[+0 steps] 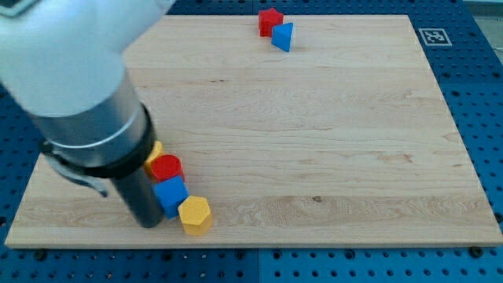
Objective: Move the hexagon at the bottom center of the board
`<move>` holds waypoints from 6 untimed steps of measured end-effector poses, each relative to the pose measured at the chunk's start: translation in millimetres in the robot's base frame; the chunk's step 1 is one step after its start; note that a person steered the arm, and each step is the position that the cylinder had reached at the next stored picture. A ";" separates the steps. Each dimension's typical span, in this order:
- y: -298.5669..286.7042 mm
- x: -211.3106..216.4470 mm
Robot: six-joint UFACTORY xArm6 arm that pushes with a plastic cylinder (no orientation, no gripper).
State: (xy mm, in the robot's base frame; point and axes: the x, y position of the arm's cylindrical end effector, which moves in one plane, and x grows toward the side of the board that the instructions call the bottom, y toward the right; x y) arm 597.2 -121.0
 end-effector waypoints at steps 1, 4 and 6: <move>10.8 3.5; 64.6 10.8; 68.1 4.0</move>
